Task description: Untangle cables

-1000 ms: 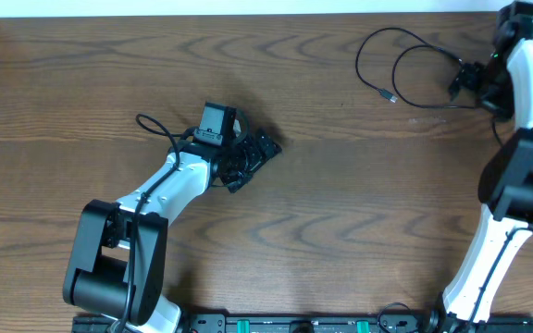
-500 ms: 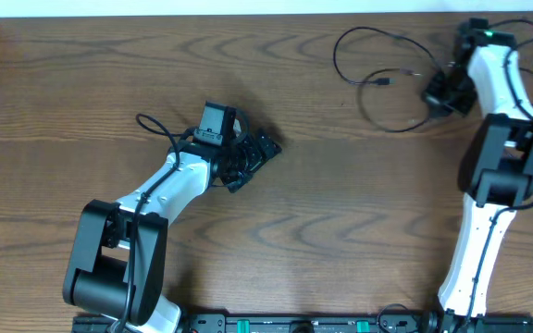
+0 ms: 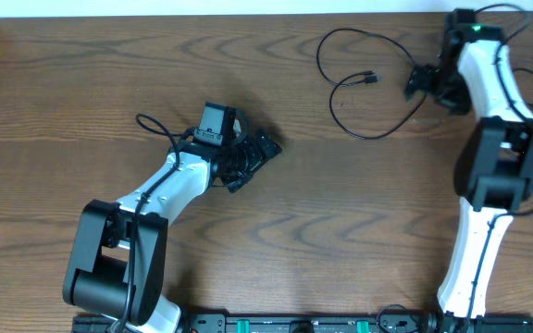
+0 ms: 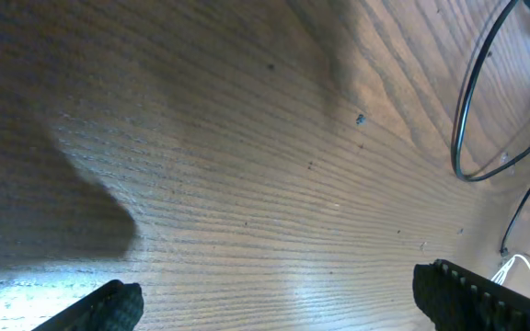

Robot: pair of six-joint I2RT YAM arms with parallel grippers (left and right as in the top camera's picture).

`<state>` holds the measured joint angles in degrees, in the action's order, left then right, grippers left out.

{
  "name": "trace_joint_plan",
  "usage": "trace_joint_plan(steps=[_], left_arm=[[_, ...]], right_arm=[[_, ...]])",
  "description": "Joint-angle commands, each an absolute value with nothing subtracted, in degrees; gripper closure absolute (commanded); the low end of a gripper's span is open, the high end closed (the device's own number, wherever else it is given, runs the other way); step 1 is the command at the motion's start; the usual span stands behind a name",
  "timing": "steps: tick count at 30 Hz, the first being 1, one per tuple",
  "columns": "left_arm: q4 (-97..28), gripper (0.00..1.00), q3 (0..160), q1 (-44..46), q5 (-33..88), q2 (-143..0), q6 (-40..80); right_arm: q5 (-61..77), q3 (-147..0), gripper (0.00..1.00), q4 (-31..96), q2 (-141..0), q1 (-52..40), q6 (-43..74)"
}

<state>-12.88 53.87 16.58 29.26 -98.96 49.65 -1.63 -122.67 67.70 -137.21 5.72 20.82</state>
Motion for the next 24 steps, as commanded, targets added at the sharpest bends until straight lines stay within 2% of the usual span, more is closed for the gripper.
trace_joint_plan(steps=[1, 16, 24], left_arm=[[-13.04, 0.02, 54.35, 16.4, 28.69, -98.67, 49.1], [-13.04, 0.02, 54.35, 16.4, 28.69, -98.67, 49.1], [-13.04, 0.02, 54.35, 16.4, 28.69, -98.67, 49.1]], right_arm=[[-7.6, -123.13, 0.01, 68.18, -124.07, 7.51, 18.9], [-8.67, -123.13, 0.01, 59.9, -81.56, 8.05, 17.08], [-8.69, -123.11, 0.01, 68.99, -66.96, 8.05, 17.08]])
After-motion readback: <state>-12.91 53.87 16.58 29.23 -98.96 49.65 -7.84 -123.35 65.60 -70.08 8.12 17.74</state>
